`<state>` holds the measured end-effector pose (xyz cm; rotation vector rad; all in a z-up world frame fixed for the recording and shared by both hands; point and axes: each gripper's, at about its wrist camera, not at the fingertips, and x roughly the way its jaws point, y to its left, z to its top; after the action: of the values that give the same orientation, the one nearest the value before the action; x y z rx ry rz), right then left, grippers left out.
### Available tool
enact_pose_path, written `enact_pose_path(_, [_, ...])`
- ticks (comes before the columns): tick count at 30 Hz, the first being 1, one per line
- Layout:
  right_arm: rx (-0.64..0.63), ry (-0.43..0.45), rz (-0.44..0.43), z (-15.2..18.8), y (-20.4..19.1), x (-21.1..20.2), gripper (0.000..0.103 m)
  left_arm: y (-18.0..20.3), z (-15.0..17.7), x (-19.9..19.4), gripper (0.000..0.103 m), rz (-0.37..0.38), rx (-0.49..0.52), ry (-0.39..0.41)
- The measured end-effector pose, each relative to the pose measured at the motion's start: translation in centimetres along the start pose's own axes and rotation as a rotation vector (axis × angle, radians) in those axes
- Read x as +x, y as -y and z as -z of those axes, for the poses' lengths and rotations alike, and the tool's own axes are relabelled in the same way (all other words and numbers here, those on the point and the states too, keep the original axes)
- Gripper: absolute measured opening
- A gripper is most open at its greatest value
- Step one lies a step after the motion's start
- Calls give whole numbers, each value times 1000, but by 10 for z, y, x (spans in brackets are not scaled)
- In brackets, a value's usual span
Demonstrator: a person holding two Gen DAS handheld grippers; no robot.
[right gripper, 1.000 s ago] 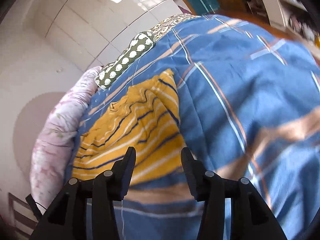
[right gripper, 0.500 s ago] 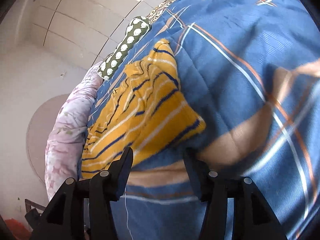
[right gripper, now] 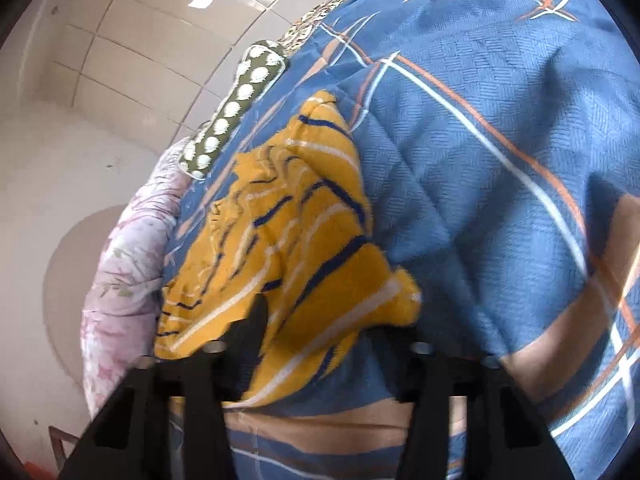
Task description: Fold small clothes
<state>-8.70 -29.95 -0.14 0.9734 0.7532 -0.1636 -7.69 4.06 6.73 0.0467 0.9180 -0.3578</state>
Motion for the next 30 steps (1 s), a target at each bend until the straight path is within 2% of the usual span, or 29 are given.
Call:
enact_pose_path(1, [16, -6, -10, -1, 2, -1, 23, -4, -1, -2, 89, 5, -9, 8])
enact_pose_path(4, [24, -3, -8, -3, -3, -10, 17, -18, -3, -5, 89, 16, -45, 25])
enact_pose_path(8, [-81, 25, 81, -4, -45, -24, 15, -43, -5, -8, 89, 36, -114, 45])
enact_pose_path(10, [-155, 45, 115, -4, -79, -29, 14, -55, -4, -10, 89, 38, -144, 55])
enact_pose_path(15, [-432, 61, 83, 13, -188, -16, 10, -100, 1, -16, 89, 25, -256, 83])
enact_pose_path(18, [-637, -6, 26, 47, -259, 21, 9, -125, 6, -20, 89, 7, -324, 97])
enact_pose_path(21, [-758, -107, -16, 83, -296, 67, 8, -148, 11, -26, 88, -15, -382, 113])
enact_pose_path(25, [-866, -268, 5, 140, -310, 133, 8, -165, 17, -30, 88, -34, -423, 120])
enact_pose_path(28, [-919, -304, 50, 168, -307, 157, 8, -171, 21, -30, 88, -47, -431, 118])
enact_pose_path(30, [-930, -312, 57, 172, -303, 163, 8, -172, 22, -29, 88, -49, -434, 120])
